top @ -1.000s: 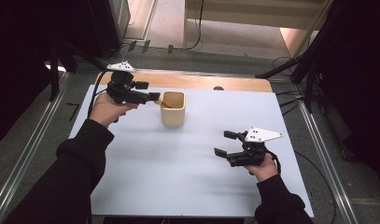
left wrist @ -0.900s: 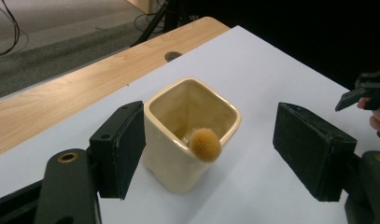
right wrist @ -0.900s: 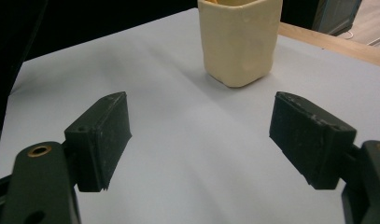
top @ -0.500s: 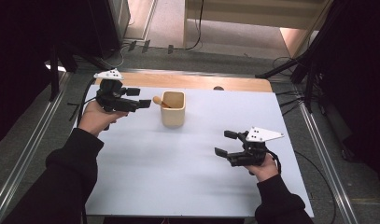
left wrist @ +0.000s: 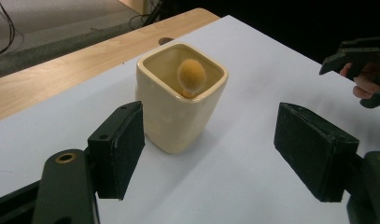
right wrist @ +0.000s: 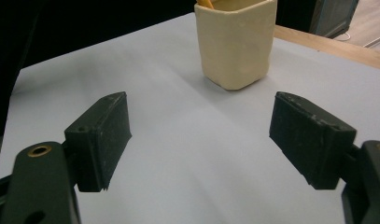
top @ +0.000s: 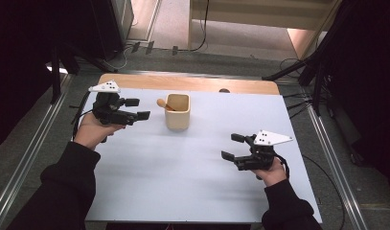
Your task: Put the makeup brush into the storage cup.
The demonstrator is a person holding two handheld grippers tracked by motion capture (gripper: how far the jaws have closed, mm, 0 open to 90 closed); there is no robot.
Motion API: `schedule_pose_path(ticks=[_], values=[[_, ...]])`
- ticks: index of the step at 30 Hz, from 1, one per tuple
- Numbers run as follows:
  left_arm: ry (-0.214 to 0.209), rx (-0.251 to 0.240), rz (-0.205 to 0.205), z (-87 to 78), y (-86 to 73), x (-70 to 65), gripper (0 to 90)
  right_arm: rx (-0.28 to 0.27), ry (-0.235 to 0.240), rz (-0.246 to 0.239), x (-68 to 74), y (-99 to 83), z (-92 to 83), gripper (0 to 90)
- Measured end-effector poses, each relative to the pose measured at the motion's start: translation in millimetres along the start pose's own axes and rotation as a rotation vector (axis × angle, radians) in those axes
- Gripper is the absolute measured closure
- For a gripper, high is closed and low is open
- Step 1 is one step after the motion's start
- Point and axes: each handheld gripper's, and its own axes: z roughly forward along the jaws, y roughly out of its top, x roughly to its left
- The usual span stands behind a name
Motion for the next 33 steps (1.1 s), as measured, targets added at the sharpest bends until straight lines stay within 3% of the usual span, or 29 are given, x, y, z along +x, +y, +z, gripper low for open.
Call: schedule_pose_path(ticks=[14,25,33], values=[[0.0,0.005,0.029,-9.3,-21.1,-5.8,24.2,-0.008,-0.007,0.0,-1.8,-0.4,-4.0,20.9],[0.004,-0.008,0.01,-17.0,-37.1,-8.0,24.7,-0.01,-0.015,0.006,-5.0,-0.5,-8.2,20.8],[0.015,-0.015,0.02,-21.6,-49.9,-10.4,24.1,-0.014,-0.019,0.004,-5.4,-1.3,-11.5,20.6]])
